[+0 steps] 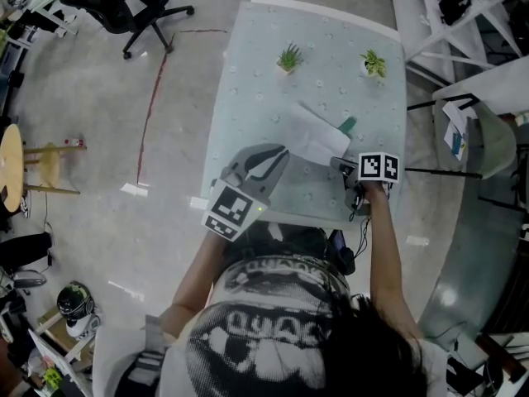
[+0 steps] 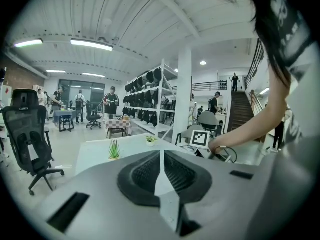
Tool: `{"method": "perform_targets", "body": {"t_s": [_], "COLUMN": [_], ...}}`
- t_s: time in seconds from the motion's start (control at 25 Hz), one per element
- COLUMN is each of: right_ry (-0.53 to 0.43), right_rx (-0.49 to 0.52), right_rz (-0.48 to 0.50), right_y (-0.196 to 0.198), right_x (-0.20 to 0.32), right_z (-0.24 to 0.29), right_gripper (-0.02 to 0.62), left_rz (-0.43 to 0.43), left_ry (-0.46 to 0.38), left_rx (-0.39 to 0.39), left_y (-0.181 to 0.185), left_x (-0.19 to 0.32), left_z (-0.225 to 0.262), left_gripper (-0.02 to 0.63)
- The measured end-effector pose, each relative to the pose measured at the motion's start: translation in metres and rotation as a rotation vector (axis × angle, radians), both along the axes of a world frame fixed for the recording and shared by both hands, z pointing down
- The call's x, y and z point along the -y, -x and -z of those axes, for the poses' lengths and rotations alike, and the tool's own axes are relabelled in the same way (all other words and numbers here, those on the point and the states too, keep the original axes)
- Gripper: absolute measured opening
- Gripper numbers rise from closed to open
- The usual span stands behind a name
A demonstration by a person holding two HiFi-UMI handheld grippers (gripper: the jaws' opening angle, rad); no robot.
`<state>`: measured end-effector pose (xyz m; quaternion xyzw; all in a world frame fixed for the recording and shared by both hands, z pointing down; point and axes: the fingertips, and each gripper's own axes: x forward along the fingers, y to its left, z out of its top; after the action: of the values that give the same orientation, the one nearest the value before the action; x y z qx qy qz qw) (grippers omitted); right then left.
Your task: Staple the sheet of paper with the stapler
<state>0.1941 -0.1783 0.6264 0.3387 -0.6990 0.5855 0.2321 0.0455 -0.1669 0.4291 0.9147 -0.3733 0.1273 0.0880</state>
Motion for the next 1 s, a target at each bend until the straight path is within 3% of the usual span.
{"method": "perform_targets", "body": {"t_s": [0.12,0.44,0.72,1.0], "right_ry": [0.017,0.020,0.049,0.050], "right_rx": [0.052,0.077,0.199,0.185], "right_rz": [-0.023,-0.127,-0.212,-0.272], "right_y": [0.009,0.008,0.013,0.001], "right_x": [0.000,0.009,0.009,0.011], "right_z": [0.003,0.004,0.012,0.010], "right_gripper": [0.049,0.049,0.049,0.044], "left_rz": [0.003,0.018,0.028,0.032], "left_ry": [0.001,0.004,0.006,0.008], "left_rx": [0.002,0.005,-0.001,-0.002], "left_y": [0.003,0.013,0.016,0.019], "left_x": [0.000,-0.002,-0.002,-0.007], "left_z": [0.000,-0.002,-0.004,-0.005], "left_gripper": [0.021,0.021,0.021,0.021]}}
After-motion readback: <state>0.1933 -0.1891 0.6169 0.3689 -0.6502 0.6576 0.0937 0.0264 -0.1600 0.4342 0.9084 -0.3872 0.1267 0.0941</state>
